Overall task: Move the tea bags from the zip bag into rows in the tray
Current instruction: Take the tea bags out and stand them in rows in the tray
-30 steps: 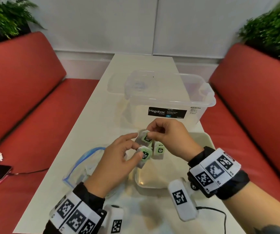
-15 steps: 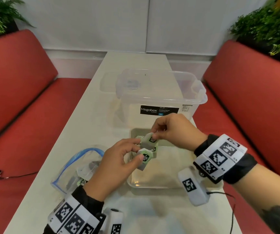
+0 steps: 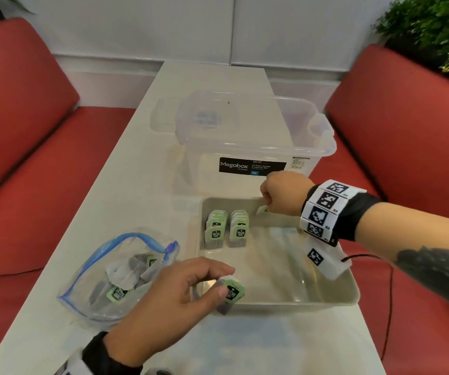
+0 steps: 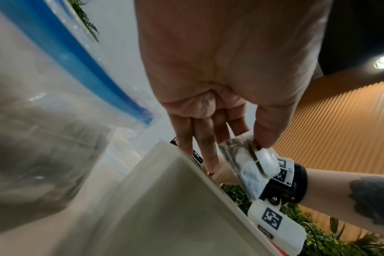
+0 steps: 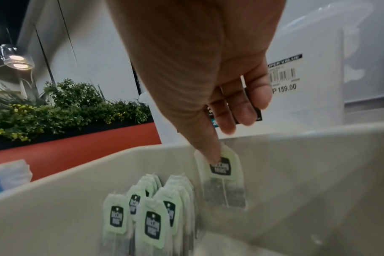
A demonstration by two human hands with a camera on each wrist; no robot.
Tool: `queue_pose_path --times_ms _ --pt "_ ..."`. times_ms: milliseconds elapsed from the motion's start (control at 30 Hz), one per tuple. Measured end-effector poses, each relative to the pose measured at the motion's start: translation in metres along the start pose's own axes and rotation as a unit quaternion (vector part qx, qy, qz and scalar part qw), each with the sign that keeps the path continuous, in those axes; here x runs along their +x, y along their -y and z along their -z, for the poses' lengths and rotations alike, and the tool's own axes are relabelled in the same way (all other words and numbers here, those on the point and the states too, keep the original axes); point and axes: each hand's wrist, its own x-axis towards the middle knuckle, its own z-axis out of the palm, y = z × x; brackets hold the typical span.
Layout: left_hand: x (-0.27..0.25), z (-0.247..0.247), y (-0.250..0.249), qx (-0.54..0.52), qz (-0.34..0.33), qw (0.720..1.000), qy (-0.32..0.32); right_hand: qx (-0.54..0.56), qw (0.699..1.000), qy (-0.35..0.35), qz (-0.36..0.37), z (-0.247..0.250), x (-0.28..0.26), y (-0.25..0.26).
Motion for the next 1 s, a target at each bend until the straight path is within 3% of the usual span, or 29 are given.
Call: queue_pose_path --times_ms 400,1000 --pt "-0.001 0.000 -0.001 0.034 0.007 0.999 0.017 0.032 0.999 -0.008 0.004 -0.027 0.018 -0.004" --pt "-0.002 -0.001 -0.002 0.039 0.033 0.998 0.021 -0.023 0.999 0.022 0.005 -0.032 0.027 0.005"
